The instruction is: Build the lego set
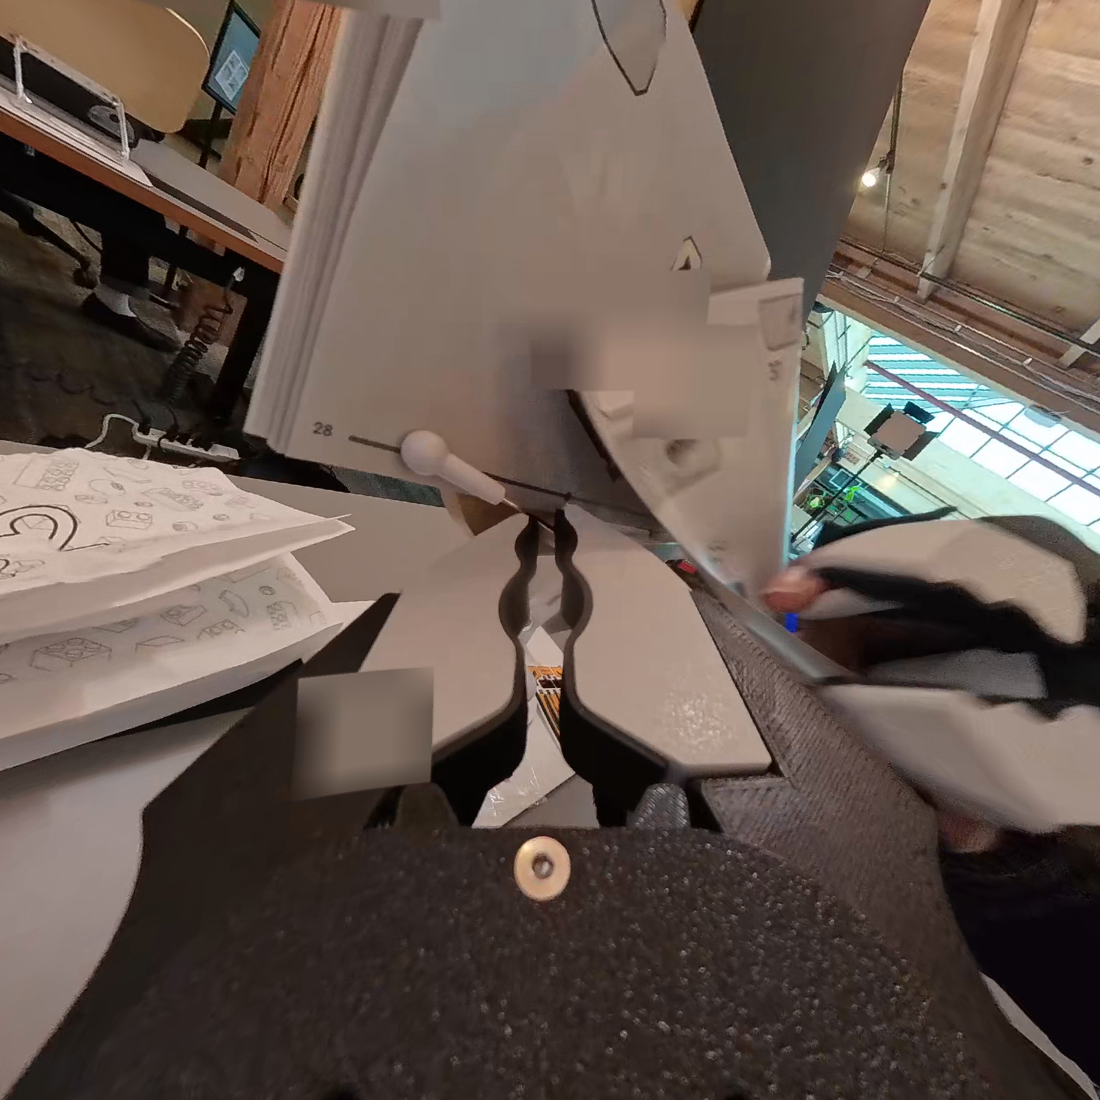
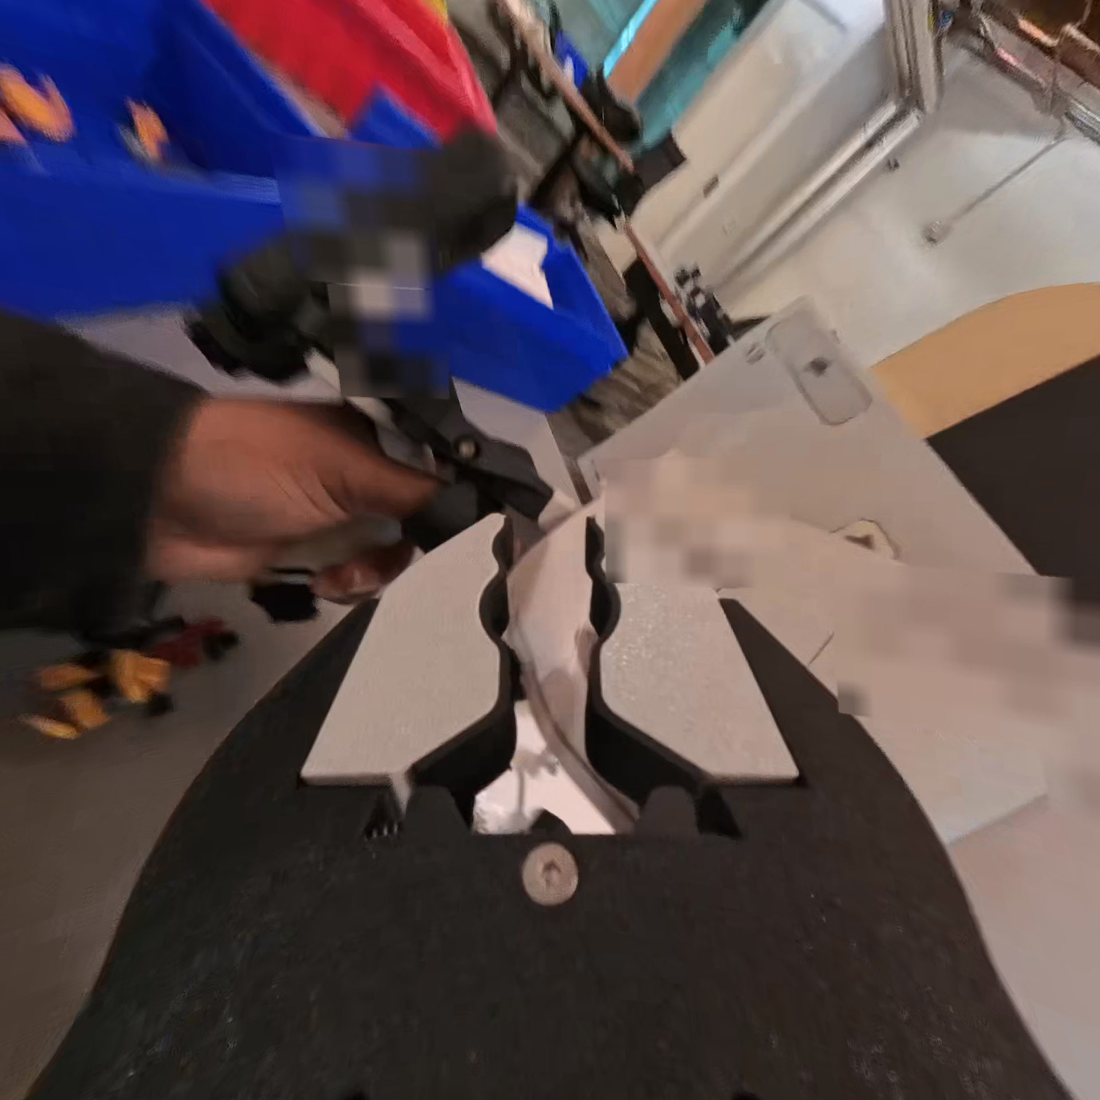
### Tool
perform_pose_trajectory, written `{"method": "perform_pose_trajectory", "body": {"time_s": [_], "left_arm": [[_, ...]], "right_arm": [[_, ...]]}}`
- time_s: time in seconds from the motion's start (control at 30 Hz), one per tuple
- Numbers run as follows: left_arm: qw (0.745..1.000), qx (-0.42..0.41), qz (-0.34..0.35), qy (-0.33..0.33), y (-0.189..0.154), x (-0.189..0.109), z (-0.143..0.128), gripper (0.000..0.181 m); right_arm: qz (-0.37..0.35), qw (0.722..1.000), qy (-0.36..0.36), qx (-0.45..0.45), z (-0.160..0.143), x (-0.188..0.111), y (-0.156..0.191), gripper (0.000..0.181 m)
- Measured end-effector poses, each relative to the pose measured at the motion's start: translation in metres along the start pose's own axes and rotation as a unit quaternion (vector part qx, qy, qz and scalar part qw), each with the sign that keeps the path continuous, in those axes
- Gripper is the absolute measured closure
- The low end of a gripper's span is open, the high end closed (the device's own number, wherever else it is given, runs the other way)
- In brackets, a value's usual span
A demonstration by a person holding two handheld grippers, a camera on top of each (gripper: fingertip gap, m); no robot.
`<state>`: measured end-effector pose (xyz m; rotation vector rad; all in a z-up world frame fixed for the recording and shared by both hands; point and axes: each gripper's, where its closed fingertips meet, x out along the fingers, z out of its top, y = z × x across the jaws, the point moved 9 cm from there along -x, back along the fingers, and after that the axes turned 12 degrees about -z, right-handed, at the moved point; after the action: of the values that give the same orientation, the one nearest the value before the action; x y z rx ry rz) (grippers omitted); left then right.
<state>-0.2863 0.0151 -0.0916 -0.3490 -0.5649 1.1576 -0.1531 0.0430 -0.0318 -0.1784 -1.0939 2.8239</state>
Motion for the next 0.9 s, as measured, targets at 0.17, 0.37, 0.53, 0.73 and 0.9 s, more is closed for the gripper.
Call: {"method": "perform_pose_trajectory", "body": {"time_s": [0.17, 0.37, 0.53, 0.73, 0.9], "left_arm": [[1.0, -0.001, 0.001, 0.0, 0.001, 0.0, 0.0, 0.175], [1.0, -0.003, 0.001, 0.0, 0.0, -0.001, -0.001, 0.175], [1.0, 0.008, 0.002, -0.001, 0.0, -0.001, -0.001, 0.175], [0.999, -0.011, -0.016, -0.032, 0.003, -0.005, -0.01, 0.176], [0.992, -0.061, -0.056, -0.092, 0.007, -0.007, -0.021, 0.178]], "right_arm": [[-0.029, 0.98, -0.104, 0.167, 0.006, -0.056, -0.072, 0.157], [-0.2, 0.945, 0.046, 0.254, -0.085, -0.072, -0.162, 0.175], [-0.136, 0.98, 0.102, 0.098, -0.094, -0.052, -0.124, 0.181], [-0.108, 0.989, 0.1, -0.031, -0.071, -0.025, -0.089, 0.18], [-0.108, 0.983, 0.119, -0.084, -0.063, -0.009, -0.08, 0.181]]}}
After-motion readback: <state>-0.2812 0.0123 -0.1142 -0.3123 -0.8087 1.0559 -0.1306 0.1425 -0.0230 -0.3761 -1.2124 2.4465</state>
